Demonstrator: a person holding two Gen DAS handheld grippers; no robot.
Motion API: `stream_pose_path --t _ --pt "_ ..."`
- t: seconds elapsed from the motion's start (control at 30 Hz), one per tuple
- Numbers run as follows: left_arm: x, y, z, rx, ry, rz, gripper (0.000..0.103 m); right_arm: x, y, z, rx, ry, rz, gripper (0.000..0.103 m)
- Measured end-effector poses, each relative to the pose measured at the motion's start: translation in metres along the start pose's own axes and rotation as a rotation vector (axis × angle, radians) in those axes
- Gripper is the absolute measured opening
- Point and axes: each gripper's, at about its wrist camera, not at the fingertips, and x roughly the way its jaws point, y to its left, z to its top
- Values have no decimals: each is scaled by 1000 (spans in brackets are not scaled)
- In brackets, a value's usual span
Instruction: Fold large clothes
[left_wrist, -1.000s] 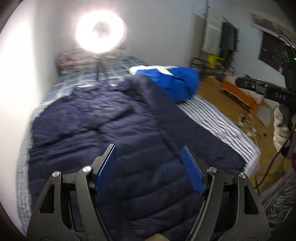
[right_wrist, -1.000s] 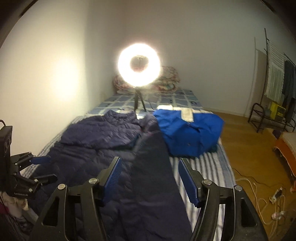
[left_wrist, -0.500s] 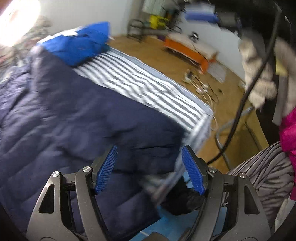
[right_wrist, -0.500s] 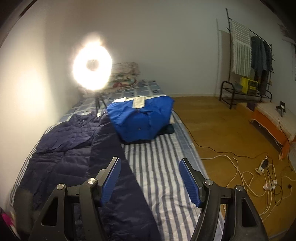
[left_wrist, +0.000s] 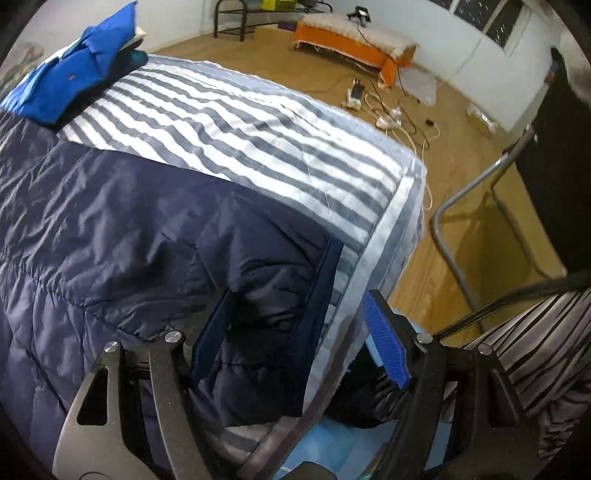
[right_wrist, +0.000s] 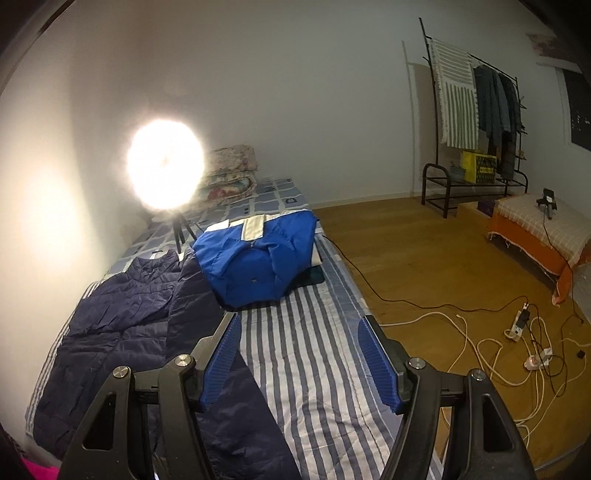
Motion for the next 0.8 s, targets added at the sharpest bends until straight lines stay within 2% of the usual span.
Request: stream_pose_path --t 0.13,0.4,0.47,0.57,0.7,0.8 --pt "9 -3 -1 25 25 52 75 -1 -6 1 27 -5 1 68" --pt "17 1 1 28 38 54 74 0 -4 2 32 -11 2 68" --pt "18 1 1 31 36 67 66 0 -3 2 35 -10 4 68" --pt "15 7 4 5 35 66 48 2 -1 3 37 -8 3 68" --pt "10 20 6 -36 31 55 14 4 -3 4 52 -9 10 68" --pt "-2 34 6 -108 12 -10 10 6 -5 4 67 -5 10 68"
